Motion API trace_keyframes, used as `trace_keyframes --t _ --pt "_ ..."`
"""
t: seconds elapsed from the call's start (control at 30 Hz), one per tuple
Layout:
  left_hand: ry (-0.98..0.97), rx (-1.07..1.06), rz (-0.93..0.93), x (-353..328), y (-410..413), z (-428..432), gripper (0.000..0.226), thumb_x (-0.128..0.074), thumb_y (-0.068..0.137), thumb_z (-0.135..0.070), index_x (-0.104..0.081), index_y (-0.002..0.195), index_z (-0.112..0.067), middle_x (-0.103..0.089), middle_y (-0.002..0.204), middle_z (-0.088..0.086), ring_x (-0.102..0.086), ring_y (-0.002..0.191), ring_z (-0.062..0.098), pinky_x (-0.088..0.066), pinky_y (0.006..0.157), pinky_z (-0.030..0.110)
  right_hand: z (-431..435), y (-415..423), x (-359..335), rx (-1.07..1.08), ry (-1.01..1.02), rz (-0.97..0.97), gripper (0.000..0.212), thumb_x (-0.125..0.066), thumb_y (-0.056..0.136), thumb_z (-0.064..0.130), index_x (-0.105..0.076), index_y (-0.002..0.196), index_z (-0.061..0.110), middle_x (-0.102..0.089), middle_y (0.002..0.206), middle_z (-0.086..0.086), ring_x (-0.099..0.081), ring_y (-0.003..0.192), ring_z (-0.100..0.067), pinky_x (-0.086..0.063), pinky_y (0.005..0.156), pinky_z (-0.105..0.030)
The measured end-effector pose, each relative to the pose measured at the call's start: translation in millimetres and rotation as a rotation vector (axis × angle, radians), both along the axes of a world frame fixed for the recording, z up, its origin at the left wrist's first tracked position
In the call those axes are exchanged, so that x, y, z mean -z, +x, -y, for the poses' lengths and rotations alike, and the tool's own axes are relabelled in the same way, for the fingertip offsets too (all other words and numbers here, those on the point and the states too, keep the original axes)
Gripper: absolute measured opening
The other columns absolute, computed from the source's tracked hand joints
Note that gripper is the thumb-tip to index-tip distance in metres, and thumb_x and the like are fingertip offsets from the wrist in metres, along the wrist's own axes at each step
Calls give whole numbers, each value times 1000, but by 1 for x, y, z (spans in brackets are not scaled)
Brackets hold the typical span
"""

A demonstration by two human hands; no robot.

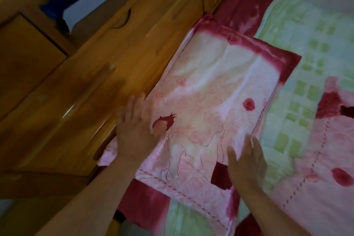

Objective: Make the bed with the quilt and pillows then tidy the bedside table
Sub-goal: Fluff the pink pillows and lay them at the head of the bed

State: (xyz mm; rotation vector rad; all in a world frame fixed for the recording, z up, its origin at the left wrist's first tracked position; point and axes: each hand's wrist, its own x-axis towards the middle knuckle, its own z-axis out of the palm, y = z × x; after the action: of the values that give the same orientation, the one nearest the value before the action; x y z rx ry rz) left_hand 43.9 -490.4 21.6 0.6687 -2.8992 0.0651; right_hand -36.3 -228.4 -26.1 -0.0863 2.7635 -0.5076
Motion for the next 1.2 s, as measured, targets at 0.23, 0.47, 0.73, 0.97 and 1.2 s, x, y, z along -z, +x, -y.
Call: trace_keyframes --t 0.23,0.47,0.73,0.97,1.2 --pt "68 371 -26 33 -55 -66 58 -23 98 -50 -21 152 -28 -11 160 12 -6 148 34 -6 115 63 60 -26 3 -264 -123 -375 60 -14 100 45 -10 153 18 -3 161 -9 -2 149 -27 4 119 -44" --pt "150 340 395 131 -50 -46 57 -23 97 -51 -25 151 -32 -13 161 0 -6 149 26 -7 116 59 53 -27 92 -453 209 -84 64 -36 89 45 -38 144 13 -36 152 -10 -39 137 -32 -28 108 -49" --pt "208 90 -160 50 -115 -27 53 -24 99 -51 -45 141 -25 -33 155 5 -29 143 27 -19 117 48 97 -86 -3 -139 -222 -501 55 -33 98 45 -36 146 19 -27 156 -7 -24 144 -28 -16 116 -44" --pt "147 80 500 137 -72 -36 65 -5 96 -57 -1 154 -28 9 162 5 8 148 30 1 112 66 70 -33 100 -471 95 98 66 -12 97 57 12 151 29 21 159 0 23 145 -17 16 116 -46" --pt "133 -144 -100 66 -55 -22 60 -17 97 -48 -18 153 -28 -6 162 6 -1 148 34 4 115 55 89 -25 38 -350 -261 -395 59 -23 100 46 -14 153 22 6 159 1 2 149 -23 -1 120 -48"
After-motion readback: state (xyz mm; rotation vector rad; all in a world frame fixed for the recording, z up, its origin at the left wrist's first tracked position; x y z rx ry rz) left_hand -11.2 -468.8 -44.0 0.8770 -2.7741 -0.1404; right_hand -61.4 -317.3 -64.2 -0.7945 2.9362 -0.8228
